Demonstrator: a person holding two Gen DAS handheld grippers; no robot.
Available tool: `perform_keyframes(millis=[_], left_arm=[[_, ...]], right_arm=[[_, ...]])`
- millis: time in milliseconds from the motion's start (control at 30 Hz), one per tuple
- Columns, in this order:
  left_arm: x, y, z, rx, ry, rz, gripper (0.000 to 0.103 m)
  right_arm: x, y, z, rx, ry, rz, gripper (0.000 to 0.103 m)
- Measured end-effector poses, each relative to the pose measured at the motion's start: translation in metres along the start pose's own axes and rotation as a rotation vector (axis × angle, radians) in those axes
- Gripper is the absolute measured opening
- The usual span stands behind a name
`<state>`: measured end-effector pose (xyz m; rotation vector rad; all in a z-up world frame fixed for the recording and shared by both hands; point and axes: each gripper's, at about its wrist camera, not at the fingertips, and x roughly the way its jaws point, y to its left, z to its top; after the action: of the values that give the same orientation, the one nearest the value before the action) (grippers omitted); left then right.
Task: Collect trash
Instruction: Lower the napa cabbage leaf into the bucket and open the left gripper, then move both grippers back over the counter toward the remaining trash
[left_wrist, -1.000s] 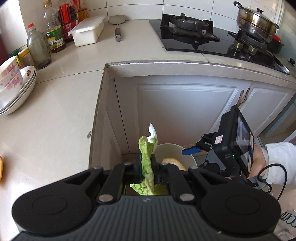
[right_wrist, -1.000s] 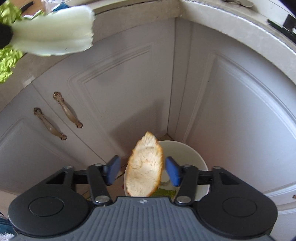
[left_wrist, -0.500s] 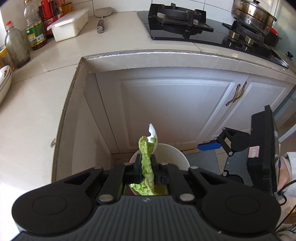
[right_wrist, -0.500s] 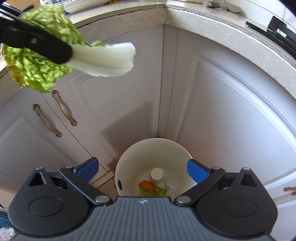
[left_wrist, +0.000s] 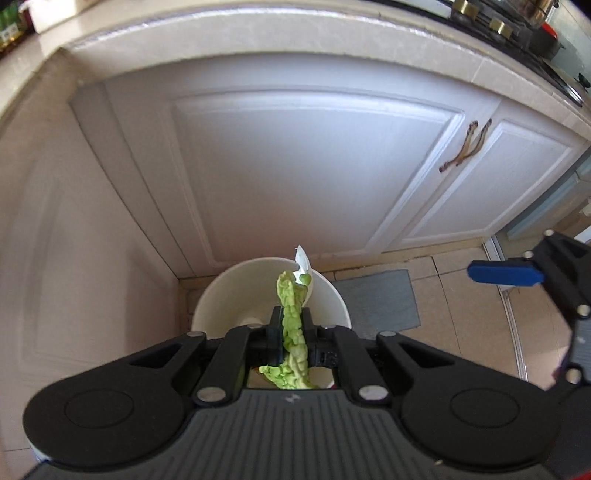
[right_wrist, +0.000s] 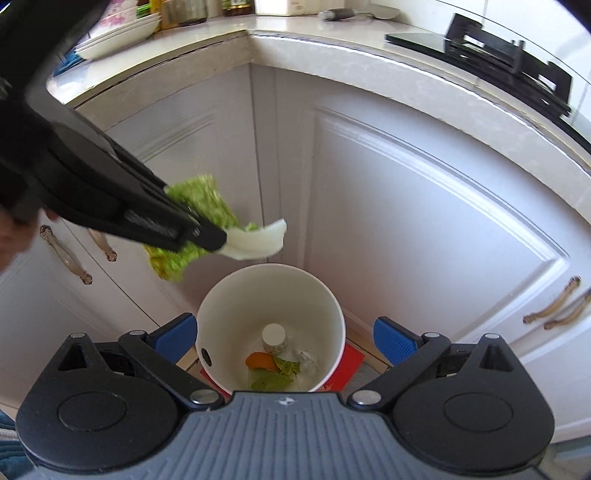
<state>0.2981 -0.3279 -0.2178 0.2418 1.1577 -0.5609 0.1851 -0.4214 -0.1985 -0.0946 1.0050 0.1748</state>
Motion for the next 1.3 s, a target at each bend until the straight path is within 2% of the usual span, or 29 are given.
perform_keyframes(millis=[100,167,233,300,333,500,833,1067,1300], left_arm=[[0.017,-0.006,0.0,0.009,0.028,-0.027,0.008],[0.026,-0.011,0.001,0.013,0.027,-0.023,0.018],[0.031,-0.011,0.001,0.002,0.028,-0.023,0.055],[0.03,-0.012,-0.001,-0.003,-0.002,-0.014,0.072],[0.029,-0.012,0.0,0.0,-0.009,-0.006,0.076],[0.017,-0.009,0.001,0.007,-0.039,0.011,0.082],[-0.007,-0.002,0.001,0.007,-0.092,0.076,0.086],[-0.041,-0.004,-0.003,0.036,-0.164,0.126,0.093],[-0.086,-0.005,-0.008,0.057,-0.241,0.179,0.094]], right_arm=[[-0.008,-0.007,-0.005,0.023,0.006,-0.014,0.103],[-0.01,-0.009,-0.008,0.033,0.009,-0.023,0.103],[-0.011,-0.011,-0.011,0.044,0.011,-0.029,0.103],[-0.013,-0.012,-0.012,0.051,0.009,-0.035,0.103],[-0.014,-0.013,-0.013,0.054,0.008,-0.035,0.103],[-0.015,-0.014,-0.012,0.055,0.0,-0.032,0.103],[-0.017,-0.004,-0.002,0.012,-0.012,-0.026,0.103],[-0.025,0.003,0.008,0.003,-0.019,-0.036,0.103],[-0.037,0.011,0.019,-0.015,-0.019,-0.061,0.103]])
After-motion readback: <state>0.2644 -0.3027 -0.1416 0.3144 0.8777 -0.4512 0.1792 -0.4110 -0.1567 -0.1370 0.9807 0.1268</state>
